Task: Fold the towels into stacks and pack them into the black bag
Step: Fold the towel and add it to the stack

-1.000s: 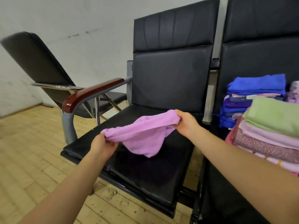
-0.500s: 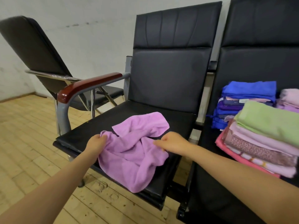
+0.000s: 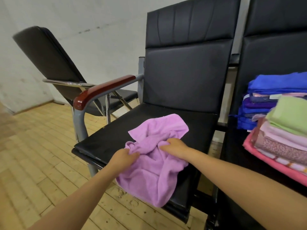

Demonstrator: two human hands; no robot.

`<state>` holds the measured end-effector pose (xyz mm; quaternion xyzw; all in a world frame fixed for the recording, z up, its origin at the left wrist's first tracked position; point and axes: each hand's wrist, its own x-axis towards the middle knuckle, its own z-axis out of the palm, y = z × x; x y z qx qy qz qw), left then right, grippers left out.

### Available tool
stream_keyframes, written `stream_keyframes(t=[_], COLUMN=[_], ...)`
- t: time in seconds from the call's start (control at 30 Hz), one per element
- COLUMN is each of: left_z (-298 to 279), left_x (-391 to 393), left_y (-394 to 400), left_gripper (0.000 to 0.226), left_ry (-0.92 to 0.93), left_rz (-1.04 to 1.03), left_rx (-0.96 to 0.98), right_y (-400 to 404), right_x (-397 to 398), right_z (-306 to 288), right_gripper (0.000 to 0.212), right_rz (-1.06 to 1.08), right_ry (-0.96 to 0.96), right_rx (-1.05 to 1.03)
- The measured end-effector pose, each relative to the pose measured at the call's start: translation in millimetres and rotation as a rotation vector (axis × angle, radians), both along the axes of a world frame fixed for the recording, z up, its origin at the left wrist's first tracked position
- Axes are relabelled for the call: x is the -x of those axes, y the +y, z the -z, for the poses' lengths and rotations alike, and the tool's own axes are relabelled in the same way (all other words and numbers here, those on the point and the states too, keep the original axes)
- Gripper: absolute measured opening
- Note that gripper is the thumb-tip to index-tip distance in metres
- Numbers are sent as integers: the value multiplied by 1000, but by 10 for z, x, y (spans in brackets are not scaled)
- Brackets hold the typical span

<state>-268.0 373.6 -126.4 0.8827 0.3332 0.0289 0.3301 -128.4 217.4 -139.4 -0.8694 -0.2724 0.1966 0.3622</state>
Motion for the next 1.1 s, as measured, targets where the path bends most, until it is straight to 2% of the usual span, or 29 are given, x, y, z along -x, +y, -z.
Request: stream_keyframes(t=[0.07,0.13,0.17,0.23,0.33,0.37,0.43,0.5,0.57,0.6,0.63,0.73,0.77,0.83,0.9,1.0,1.1], left_z=[-126,-266,-297,-316,-227,-166,-53,85,182,207,231,220,226,238,259,231,210], left_x=[-61,-98,-129,-179,-236,-262,-297,-299,-251,-218,-199,-157,-164,-168,-179,-164,-231], left_y=[-28,-37,13,61,92,119,153,176,167,147,117,-53,-112,-178,-161,-149,-146], left_gripper=[34,21,19,28,20,23,34,37,55,67,72,41,37,42,53,75,64], left_ry=[-297,-527,-613,-687,-685,-660,-536,-316,-66,-1,-12,-160,-156,-21,114,221,249], left_rz=[-237,-359,-356,-302,-297,-308,-285,-168,-63,-55,-59,-33,15,84,70,-12,4], left_rx=[519,978,1068,1095,1095,1049,731,304,-68,-222,-324,-417,-436,-451,-527,-577,-506], right_y=[-23,-116,-194,-374,-623,-684,-776,-842,-871,-869,-855,-804,-792,-775,-785,-768,-736], right_x=[-109,-246,-332,-451,-515,-523,-579,-664,-696,-662,-640,-553,-551,-537,-497,-405,-367], right_z=[-98,-245,-319,-433,-394,-340,-230,-179,-152,-165,-154,-117,-105,-120,-139,-167,-162], right_gripper=[21,14,15,13,32,30,23,47,60,62,63,66,68,65,59,55,44], right_rz=[77,243,329,427,475,476,490,524,515,517,524,536,513,444,346,190,118], right_ry=[152,287,321,313,223,199,250,438,589,613,574,250,182,116,28,-142,-191], right_rx=[-214,-451,-550,-670,-589,-544,-526,-629,-683,-632,-529,-40,15,25,78,253,292])
